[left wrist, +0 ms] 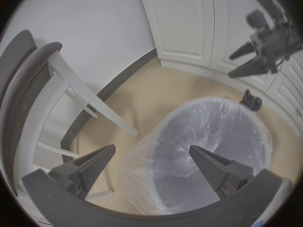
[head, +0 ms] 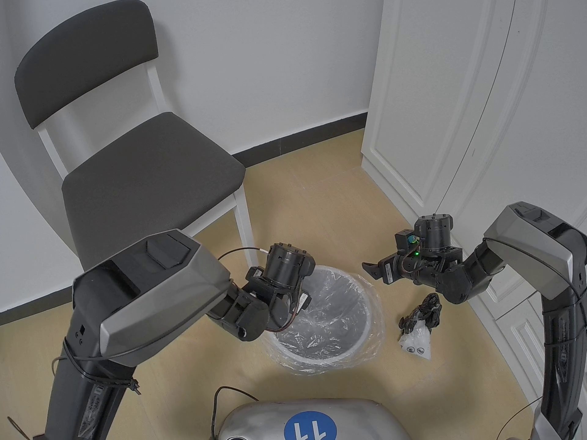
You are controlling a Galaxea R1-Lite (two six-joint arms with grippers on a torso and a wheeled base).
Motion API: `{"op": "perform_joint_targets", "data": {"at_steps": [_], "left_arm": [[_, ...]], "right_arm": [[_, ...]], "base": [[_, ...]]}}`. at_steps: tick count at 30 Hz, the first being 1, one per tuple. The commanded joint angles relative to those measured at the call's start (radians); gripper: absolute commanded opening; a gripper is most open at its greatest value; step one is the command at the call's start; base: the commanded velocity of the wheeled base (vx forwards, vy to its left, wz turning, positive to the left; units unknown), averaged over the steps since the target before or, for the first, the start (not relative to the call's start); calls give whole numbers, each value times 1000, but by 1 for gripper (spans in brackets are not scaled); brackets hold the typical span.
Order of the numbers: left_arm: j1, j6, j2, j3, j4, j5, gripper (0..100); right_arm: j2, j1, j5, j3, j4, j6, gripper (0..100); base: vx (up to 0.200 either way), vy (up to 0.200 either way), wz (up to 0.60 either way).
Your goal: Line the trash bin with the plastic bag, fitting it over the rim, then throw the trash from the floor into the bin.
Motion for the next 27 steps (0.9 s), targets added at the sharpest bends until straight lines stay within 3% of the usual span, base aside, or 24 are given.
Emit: {"op": "perform_joint_targets", "data": {"at_steps": [1,7,13,19,27], "left_arm": [[-12,35,77,-92,58,46,100],[-12,35,72,-67,92,88,100],[-26,27,28,68,58,108,100],[-64,-4,-4,209,-112,109,100],[-118,-8,-55,370,-241,109,100]], "right_arm": [[-84,39,-1,75,-30,-27,100],[-89,43,1,106,-79,-42,100],[-83,85,-1,140,-117,-58,100],[-52,120,-10,141,-117,-58,100],[63,177,-86,84,-182,-52,100]], "base": [[0,0,0],[0,0,0],[0,0,0],[0,0,0],[0,0,0]]}}
